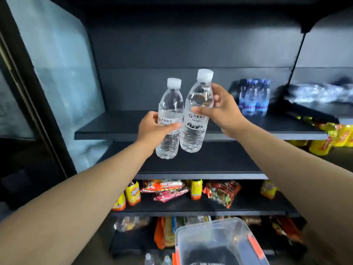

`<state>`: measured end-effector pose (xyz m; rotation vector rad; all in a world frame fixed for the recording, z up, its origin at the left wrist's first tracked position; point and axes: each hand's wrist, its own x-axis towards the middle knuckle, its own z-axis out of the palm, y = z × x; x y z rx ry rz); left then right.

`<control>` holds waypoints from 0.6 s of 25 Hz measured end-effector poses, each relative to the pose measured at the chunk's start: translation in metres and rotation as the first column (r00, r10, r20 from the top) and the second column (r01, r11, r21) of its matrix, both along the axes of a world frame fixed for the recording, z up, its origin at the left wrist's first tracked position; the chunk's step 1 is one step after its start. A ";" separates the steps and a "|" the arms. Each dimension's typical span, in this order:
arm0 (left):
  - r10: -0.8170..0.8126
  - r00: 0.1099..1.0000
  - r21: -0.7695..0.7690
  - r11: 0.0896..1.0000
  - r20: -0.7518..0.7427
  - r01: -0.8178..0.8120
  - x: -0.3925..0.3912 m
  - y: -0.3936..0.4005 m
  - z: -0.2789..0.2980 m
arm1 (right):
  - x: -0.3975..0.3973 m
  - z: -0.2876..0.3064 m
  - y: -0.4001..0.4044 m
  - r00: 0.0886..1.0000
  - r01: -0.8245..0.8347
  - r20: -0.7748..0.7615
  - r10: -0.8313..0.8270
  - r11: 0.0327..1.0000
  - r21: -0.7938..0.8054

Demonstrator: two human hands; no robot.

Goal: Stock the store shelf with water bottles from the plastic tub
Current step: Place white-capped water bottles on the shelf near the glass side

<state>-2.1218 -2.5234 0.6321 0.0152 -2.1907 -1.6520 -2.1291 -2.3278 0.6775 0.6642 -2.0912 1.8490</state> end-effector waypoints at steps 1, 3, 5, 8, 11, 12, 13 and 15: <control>0.012 1.000 -0.005 1.000 -0.014 -0.012 -0.005 -0.007 0.015 | -0.006 0.014 -0.009 1.000 -0.018 -0.017 0.018 1.000 -0.001; 0.035 0.999 -0.012 0.999 -0.025 -0.036 -0.018 -0.023 0.035 | -0.022 0.033 -0.026 0.998 -0.045 -0.037 0.044 0.999 -0.008; 0.043 0.999 0.001 0.999 -0.021 -0.043 -0.036 -0.039 0.044 | -0.047 0.041 -0.043 0.996 -0.073 -0.046 0.073 0.997 -0.002; 0.029 1.000 0.024 0.999 -0.008 -0.029 -0.067 -0.060 0.045 | -0.086 0.041 -0.067 0.992 -0.125 -0.021 0.125 0.992 0.010; 0.070 0.997 0.036 0.997 0.012 -0.070 -0.102 -0.082 0.034 | -0.125 0.034 -0.094 0.987 -0.162 0.014 0.162 0.987 0.000; 0.081 0.997 0.045 0.996 0.016 -0.082 -0.115 -0.090 0.030 | -0.139 0.030 -0.102 0.985 -0.170 0.025 0.170 0.985 -0.001; 0.088 0.996 0.055 0.994 0.019 -0.089 -0.127 -0.098 0.026 | -0.154 0.026 -0.109 0.984 -0.178 0.035 0.177 0.984 0.012; 0.091 0.996 0.063 0.994 0.019 -0.092 -0.148 -0.112 0.016 | -0.179 0.014 -0.123 0.984 -0.176 0.032 0.174 0.982 0.067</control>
